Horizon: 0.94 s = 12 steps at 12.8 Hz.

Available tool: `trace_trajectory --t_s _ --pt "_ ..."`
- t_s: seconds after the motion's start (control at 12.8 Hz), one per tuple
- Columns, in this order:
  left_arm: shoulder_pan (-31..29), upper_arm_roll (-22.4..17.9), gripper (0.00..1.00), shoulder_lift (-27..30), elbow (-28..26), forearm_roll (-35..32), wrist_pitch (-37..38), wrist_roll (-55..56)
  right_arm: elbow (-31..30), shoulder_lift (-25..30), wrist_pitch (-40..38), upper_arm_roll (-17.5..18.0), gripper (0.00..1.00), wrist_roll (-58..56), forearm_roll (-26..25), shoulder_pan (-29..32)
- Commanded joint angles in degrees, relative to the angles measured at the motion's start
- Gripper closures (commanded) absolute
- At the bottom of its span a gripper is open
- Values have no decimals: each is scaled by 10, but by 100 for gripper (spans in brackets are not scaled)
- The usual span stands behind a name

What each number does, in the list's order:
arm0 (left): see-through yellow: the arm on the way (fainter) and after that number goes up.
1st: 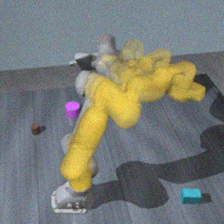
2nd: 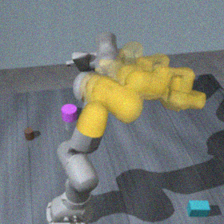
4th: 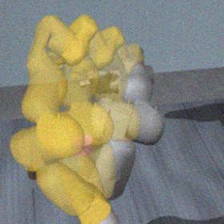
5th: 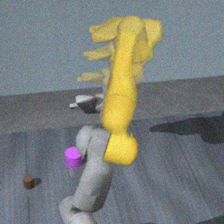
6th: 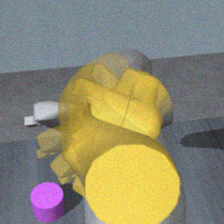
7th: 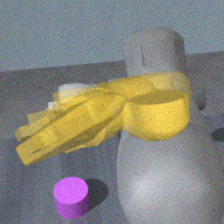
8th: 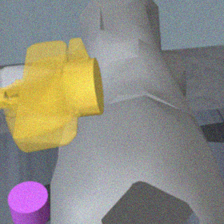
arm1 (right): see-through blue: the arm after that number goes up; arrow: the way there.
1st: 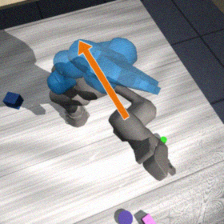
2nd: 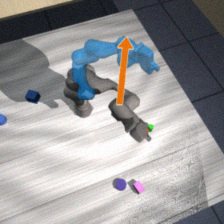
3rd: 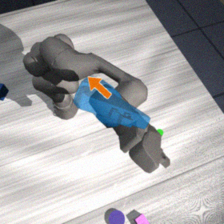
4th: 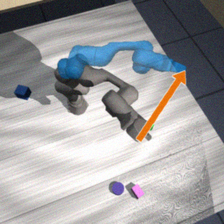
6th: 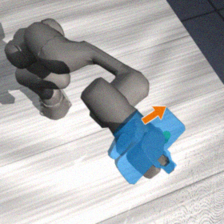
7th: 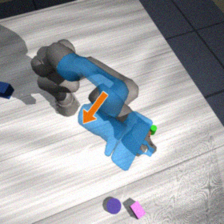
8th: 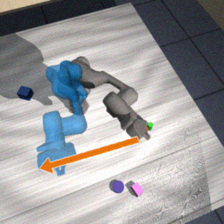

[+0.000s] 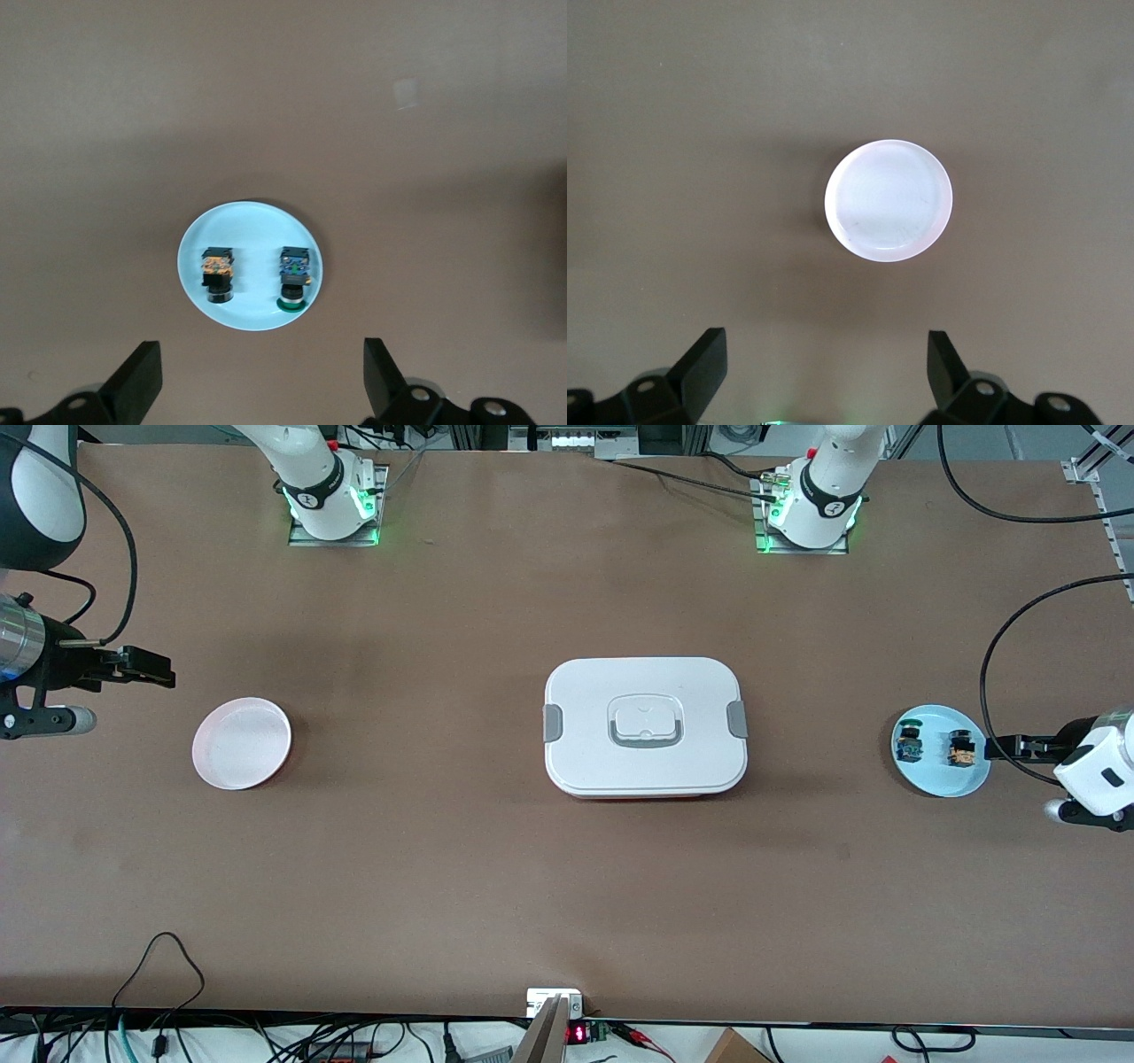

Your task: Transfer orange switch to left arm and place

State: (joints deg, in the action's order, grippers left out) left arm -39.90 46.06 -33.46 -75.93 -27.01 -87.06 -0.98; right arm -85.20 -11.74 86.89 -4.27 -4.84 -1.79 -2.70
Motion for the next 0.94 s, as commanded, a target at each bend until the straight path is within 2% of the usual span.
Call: trace_trajectory --t_s 0.0,0.08,0.16,0.23,0.31,0.39,0.47,0.55,0.63,0.7,0.86 --pt "34 13 0 8 31 20 36 -10 -78 68 47 6 0 52 -2 2" --pt "60 9 0 22 44 29 43 -10 -123 97 81 7 0 59 -2 1" --pt "91 -9 0 25 81 31 67 -11 -149 113 103 7 0 52 -3 2" --pt "133 -59 0 36 109 46 86 -12 -146 113 101 7 0 45 -3 3" --pt "179 -132 0 51 125 92 101 -13 -143 114 99 7 0 38 -4 3" --pt "227 -231 0 75 127 155 103 -27 -134 114 91 7 0 40 -3 3" --pt "282 -342 0 103 108 225 98 -72 -124 113 80 6 0 44 2 3" --pt "327 -429 0 135 64 274 84 -110 -118 113 78 6 0 42 1 3" --pt "357 -494 0 174 10 302 53 -132 -116 113 73 7 0 41 1 3" --pt "370 -513 0 208 -40 304 31 -133 -114 113 65 7 0 38 1 3" --pt "372 -516 0 273 -147 300 -34 -131 -99 104 63 10 0 37 1 1"
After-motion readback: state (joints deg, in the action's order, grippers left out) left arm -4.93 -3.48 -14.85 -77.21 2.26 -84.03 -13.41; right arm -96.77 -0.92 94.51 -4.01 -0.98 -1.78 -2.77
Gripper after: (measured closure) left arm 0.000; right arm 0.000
